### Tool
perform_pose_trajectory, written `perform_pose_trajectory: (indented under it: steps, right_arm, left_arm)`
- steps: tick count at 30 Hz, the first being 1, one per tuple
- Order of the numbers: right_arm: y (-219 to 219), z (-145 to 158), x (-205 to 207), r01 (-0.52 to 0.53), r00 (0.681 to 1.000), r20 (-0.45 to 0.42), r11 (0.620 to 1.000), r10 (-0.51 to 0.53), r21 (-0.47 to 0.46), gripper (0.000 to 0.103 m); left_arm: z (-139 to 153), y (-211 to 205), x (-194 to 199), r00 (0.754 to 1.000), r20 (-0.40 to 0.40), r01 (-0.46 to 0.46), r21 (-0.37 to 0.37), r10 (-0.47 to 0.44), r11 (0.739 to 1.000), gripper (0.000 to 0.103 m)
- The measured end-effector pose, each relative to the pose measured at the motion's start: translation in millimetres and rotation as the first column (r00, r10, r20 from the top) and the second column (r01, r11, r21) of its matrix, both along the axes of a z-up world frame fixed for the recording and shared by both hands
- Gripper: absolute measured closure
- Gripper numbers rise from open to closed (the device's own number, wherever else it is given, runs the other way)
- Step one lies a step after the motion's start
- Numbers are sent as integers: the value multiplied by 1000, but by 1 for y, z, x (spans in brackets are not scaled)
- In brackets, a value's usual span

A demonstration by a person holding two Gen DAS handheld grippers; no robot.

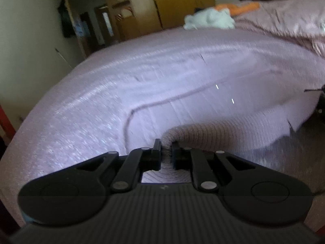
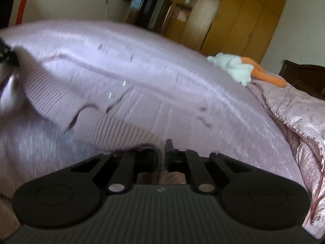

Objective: Fold small clothes
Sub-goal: 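Grasp the hem with the left tool while the right tool holds the hem beside it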

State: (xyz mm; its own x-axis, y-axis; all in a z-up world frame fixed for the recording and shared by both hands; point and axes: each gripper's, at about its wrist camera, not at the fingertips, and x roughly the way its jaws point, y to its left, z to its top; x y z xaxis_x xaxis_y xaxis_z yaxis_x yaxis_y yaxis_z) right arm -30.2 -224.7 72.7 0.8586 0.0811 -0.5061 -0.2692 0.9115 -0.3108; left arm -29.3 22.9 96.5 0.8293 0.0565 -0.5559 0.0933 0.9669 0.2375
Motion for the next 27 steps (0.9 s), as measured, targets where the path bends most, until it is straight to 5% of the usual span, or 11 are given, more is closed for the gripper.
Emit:
perform_pose_trajectory:
  steps: [9, 27]
  right_arm:
    - [-3, 31, 22, 4, 996, 93, 999, -9, 53, 96]
    - [19, 93, 107, -47, 963, 265, 998, 58, -49, 96]
  left_arm:
    - [27, 6, 15, 997, 74, -34, -69, 40, 997, 91]
    - [75, 7, 84, 977, 195, -72, -76, 86, 994, 91]
